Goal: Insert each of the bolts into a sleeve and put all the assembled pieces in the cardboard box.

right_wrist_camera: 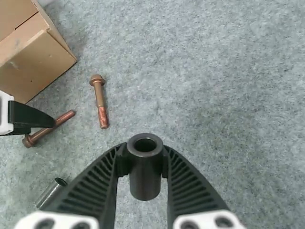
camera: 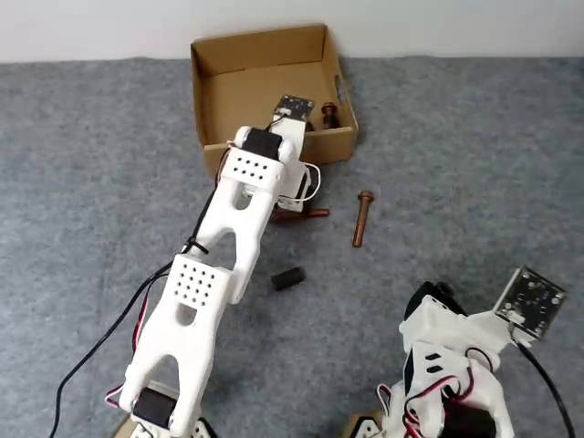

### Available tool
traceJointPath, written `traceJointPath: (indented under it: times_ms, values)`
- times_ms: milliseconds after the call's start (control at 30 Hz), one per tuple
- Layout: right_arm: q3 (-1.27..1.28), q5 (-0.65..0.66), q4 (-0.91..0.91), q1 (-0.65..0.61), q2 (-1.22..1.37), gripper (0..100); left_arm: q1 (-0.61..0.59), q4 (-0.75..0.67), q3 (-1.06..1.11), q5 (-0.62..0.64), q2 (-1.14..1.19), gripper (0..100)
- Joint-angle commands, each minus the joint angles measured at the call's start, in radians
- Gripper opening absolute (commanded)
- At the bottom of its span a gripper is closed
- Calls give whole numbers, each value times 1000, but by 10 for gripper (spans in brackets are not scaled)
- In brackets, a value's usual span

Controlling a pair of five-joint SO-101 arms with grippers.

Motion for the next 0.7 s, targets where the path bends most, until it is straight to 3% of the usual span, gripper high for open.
traceJointPath:
  times_ms: [0, 300, 500, 667]
  values:
    - [-5, 3, -16, 2, 1, 8, -37, 49, 19, -61, -66, 73]
    - [-5, 3, -16, 2, 1, 8, -32, 44, 15, -175, -104, 130]
    - [-5, 3, -16, 2, 1, 8, -32, 43, 13, -178, -123, 213]
    - [-5, 3, -16, 2, 1, 8, -34, 44, 15, -196, -157, 219]
